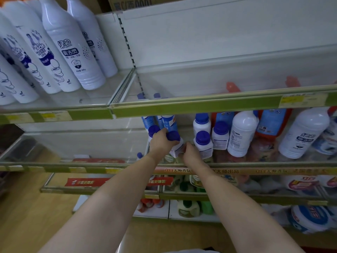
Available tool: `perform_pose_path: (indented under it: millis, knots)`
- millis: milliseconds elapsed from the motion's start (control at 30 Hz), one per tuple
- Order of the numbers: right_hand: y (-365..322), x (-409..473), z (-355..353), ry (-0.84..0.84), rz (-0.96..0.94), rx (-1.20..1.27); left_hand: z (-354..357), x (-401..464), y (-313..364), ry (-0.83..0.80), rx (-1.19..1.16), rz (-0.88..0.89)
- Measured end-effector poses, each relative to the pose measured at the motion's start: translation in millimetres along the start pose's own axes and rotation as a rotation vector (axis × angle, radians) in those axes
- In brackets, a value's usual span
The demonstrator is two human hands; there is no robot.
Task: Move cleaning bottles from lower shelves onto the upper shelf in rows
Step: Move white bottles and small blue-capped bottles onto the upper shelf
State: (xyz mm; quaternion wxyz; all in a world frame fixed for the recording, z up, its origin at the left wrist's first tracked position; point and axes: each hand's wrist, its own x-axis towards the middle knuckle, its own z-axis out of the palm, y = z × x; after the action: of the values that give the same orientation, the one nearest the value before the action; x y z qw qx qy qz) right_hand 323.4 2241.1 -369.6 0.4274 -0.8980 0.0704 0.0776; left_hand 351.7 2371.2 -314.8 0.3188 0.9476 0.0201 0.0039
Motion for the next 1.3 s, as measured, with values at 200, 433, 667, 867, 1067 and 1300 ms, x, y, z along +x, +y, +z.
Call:
perform_pose_path:
  millis: [200, 433, 667, 867, 1067, 1300]
  knots:
    - [-15.2, -16.6, -3.4, -0.004, -0.018, -0.097, -16.7, -16.9, -12.6, 0.011, -0.403, -0.098]
    - [-39.2, -38.4, -0.2, -0.190, -0.034, -0.049, -66.5, -41.7, -37.8, -0.029, -0.640, -0.202]
    - [-65.8, -86.4, 13.6, -0.418, -0.016, -0.074, -91.1, -65.9, -80.6, -0.144, -0.756, -0.269]
    - [-74.8, -131.5, 46.7, -0.426, 0.024, -0.056, -99.5, -92.1, -105.2, -0.131, -0.936, -0.383]
    - [-74.7, -174.2, 71.6, -0.348, -0.034, -0.022, -98.0, -125.8, -124.3, -0.243, -1.300, -0.600]
    - [-85.8, -216.5, 89.1, -0.299, -0.005, -0.066, -100.9, -185.3, -149.5, -0.365, -1.622, -0.717]
